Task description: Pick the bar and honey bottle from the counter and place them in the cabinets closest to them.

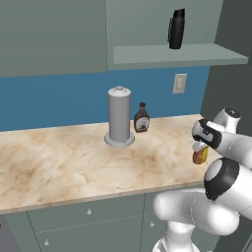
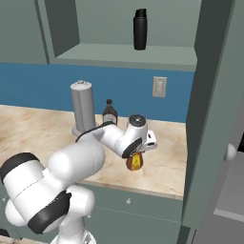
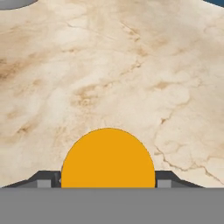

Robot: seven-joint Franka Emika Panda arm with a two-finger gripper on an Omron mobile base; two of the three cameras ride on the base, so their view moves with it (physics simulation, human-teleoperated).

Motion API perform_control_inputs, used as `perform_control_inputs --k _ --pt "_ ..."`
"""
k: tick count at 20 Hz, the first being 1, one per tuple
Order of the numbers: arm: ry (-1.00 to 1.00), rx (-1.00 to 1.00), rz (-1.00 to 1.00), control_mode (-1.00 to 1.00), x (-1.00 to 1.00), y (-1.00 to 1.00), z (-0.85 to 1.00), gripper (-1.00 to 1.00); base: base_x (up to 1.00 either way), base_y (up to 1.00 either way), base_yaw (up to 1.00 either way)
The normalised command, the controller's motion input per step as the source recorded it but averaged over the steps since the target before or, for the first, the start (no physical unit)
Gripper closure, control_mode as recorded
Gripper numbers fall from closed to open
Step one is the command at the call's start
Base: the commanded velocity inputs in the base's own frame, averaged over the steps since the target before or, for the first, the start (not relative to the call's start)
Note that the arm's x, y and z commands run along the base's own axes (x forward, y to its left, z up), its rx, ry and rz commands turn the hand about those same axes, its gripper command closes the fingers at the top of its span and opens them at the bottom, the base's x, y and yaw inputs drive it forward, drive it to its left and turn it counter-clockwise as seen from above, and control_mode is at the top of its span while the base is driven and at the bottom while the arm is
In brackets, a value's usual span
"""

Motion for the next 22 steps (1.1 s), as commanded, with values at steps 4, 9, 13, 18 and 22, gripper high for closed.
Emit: perform_control_inputs --k 4,9,13,18,22 --pt "0.02 0.0 -0.01 -1.0 0.0 0.0 0.49 1.0 0.0 0.0 0.0" --pt "0.02 0.0 0.0 -1.0 -0.05 0.0 0.53 1.0 0.0 0.0 0.0" --pt "0.0 0.0 0.0 -1.0 -0.13 0.01 0.54 1.0 0.0 0.0 0.0" --pt "0.0 0.0 0.0 -1.0 -0.2 0.04 0.57 1.0 0.0 0.0 0.0" --pt "0.0 0.0 0.0 -1.0 -0.18 0.09 0.59 1.0 0.0 0.0 0.0"
